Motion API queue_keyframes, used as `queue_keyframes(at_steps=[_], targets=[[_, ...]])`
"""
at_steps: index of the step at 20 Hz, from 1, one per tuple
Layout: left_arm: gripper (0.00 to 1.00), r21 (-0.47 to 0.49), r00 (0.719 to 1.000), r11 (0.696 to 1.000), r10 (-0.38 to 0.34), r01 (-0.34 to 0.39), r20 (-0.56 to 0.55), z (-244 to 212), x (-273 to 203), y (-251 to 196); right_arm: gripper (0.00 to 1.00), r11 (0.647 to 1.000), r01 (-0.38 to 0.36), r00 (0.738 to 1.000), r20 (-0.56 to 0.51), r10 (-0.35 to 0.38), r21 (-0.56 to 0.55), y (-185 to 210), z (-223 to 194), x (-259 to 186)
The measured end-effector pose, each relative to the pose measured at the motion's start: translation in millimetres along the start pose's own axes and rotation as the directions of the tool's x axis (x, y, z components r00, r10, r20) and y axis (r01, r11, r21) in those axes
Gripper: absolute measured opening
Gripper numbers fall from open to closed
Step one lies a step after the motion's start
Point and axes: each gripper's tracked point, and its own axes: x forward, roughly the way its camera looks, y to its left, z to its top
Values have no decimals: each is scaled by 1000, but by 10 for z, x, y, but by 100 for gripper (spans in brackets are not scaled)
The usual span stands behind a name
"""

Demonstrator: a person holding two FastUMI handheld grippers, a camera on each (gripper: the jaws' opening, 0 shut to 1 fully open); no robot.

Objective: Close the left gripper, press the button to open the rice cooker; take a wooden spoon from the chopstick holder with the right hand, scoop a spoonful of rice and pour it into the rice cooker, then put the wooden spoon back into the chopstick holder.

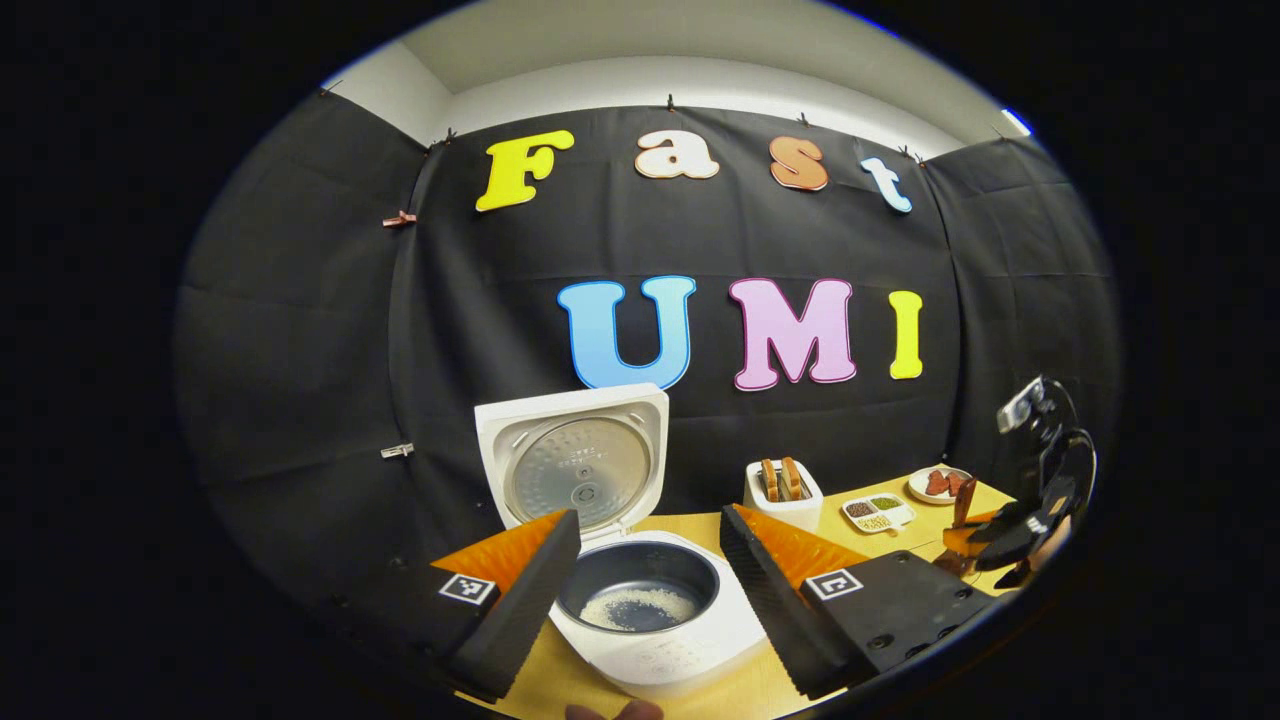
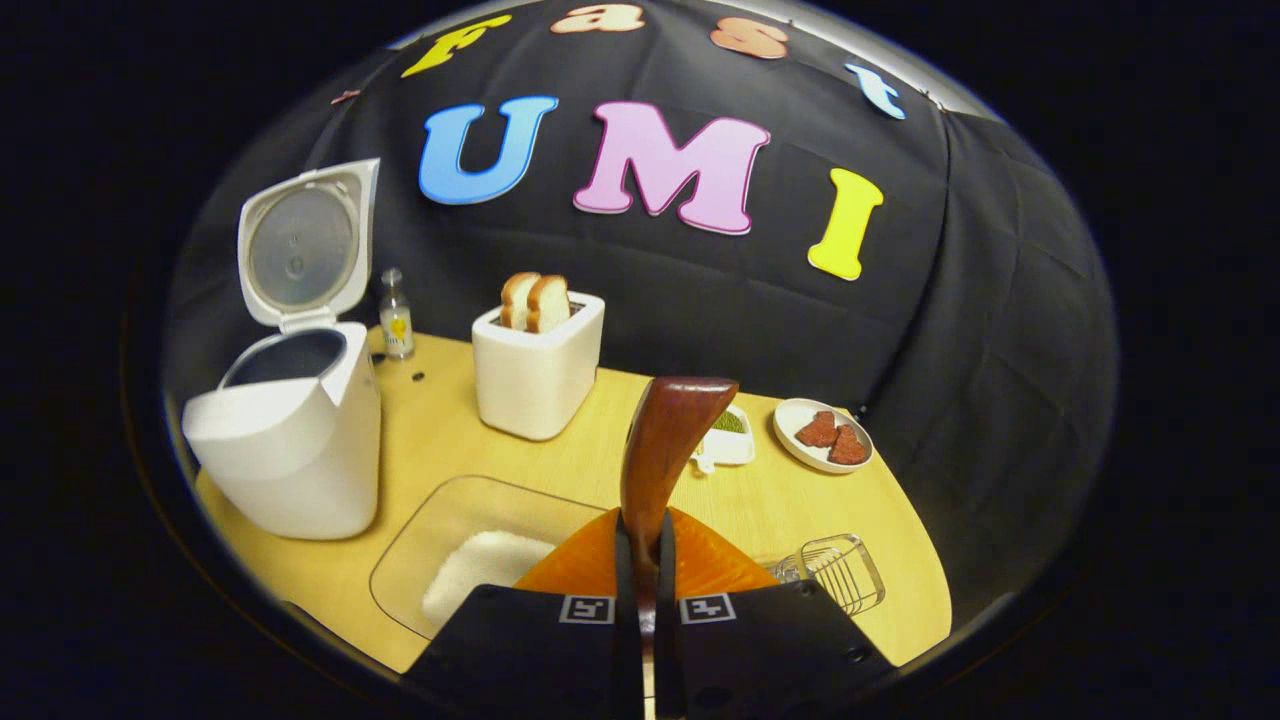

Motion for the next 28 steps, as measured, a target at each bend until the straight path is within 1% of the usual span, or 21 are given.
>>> queue_keyframes(at_steps=[2,3,4,5,6,7,8,9,10,12,15,17,18,19,20,22,23,26,28], targets=[[96,-9,1000,1000,3,-3,1,-16,-14,58,9,998,20,999,-37,-22,-60,87,-157,75],[97,-10,1000,1000,4,-4,-1,-34,-9,86,9,997,25,997,-65,-30,-70,129,-256,87],[97,-10,1000,1000,4,-4,-2,-50,-14,105,9,998,42,997,-68,-46,-54,149,-270,99],[97,-12,1000,1000,2,-2,-3,-62,-22,120,5,998,69,995,-66,-69,-14,135,-250,106],[96,-16,1000,1000,3,-3,-3,-65,-34,143,9,995,75,994,-79,-70,59,154,-277,113],[96,-20,1000,1000,6,-6,-2,-69,-39,166,9,985,71,994,-95,-57,155,200,-304,124],[96,-22,1000,1000,12,-12,1,-54,-49,193,9,963,72,993,-110,-44,261,217,-333,136],[97,-21,1000,1000,14,-14,6,-44,-61,215,9,931,77,993,-115,-38,357,204,-341,160],[97,-18,1000,1000,13,-13,12,-23,-74,219,9,891,69,993,-118,-18,449,200,-338,191],[97,-15,1000,1000,11,-11,18,-27,-84,223,9,806,25,994,-102,44,592,252,-330,207],[96,-22,1000,1000,11,-11,21,-22,-77,234,9,691,-29,990,-75,120,723,213,-366,225],[96,-27,1000,1000,11,-11,19,-26,-70,226,9,603,-58,986,-49,160,796,164,-364,204],[97,-29,1000,1000,10,-10,18,-26,-76,221,9,558,-71,986,-25,163,827,111,-337,177],[97,-28,1000,1000,9,-9,19,-25,-66,213,9,522,-84,986,-4,165,849,59,-290,151],[97,-26,1000,1000,9,-9,20,-14,-67,213,9,494,-99,986,17,166,864,6,-247,111],[97,-28,1000,1000,8,-8,22,1,-70,192,9,456,-128,986,63,155,881,-140,-124,39],[97,-29,1000,1000,8,-7,25,2,-71,182,9,431,-139,985,82,149,892,-203,-77,11],[97,-41,1000,999,5,-4,24,-13,-81,151,9,330,-169,980,123,155,929,-320,28,-70],[97,-46,1000,999,0,1,20,-36,-86,141,9,276,-175,978,136,155,945,-406,68,-112]])
